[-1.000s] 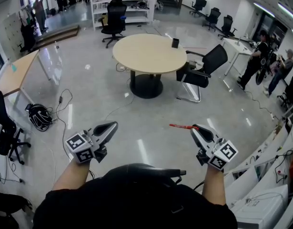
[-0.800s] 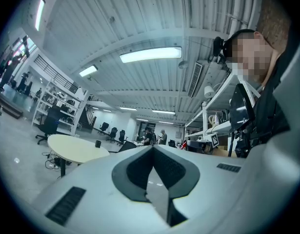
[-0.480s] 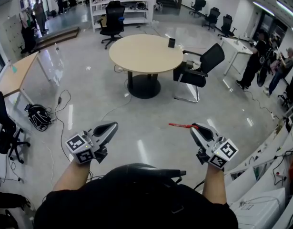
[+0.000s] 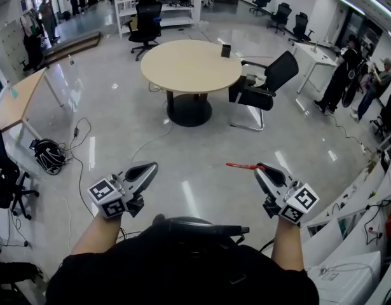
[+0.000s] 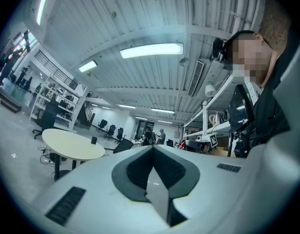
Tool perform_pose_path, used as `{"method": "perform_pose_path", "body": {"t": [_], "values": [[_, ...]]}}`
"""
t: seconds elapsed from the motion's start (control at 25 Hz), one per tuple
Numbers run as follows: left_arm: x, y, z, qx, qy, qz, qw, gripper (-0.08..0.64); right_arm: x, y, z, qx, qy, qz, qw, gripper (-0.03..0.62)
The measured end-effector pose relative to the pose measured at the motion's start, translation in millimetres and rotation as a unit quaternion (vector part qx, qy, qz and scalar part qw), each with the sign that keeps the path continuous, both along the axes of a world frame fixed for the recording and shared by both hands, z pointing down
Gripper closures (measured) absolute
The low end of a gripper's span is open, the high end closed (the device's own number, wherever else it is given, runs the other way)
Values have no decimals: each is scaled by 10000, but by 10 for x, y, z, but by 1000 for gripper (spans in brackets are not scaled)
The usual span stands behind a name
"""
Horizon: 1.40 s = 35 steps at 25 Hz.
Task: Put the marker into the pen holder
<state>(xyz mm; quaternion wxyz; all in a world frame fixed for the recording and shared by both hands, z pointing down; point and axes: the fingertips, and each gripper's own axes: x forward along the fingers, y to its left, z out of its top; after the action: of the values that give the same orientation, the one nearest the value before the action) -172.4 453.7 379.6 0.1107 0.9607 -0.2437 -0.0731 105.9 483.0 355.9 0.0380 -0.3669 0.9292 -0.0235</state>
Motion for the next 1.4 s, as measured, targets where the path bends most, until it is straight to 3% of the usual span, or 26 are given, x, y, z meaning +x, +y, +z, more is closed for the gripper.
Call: {"method": "perform_pose_path", "body": {"t": [0.32, 0.96, 1.4], "values": [[-195, -582, -42, 95, 178, 375, 9991, 566, -264, -394, -141, 56, 200, 309, 9993, 545], [-1266, -1722, -91, 265, 185, 475, 9983, 566, -1390, -1457, -226, 35, 279, 387, 9989, 545], [-1129, -2098, 55, 137, 147, 216, 9996, 566, -1217, -1972, -121, -10, 194, 125, 9997, 545]]}}
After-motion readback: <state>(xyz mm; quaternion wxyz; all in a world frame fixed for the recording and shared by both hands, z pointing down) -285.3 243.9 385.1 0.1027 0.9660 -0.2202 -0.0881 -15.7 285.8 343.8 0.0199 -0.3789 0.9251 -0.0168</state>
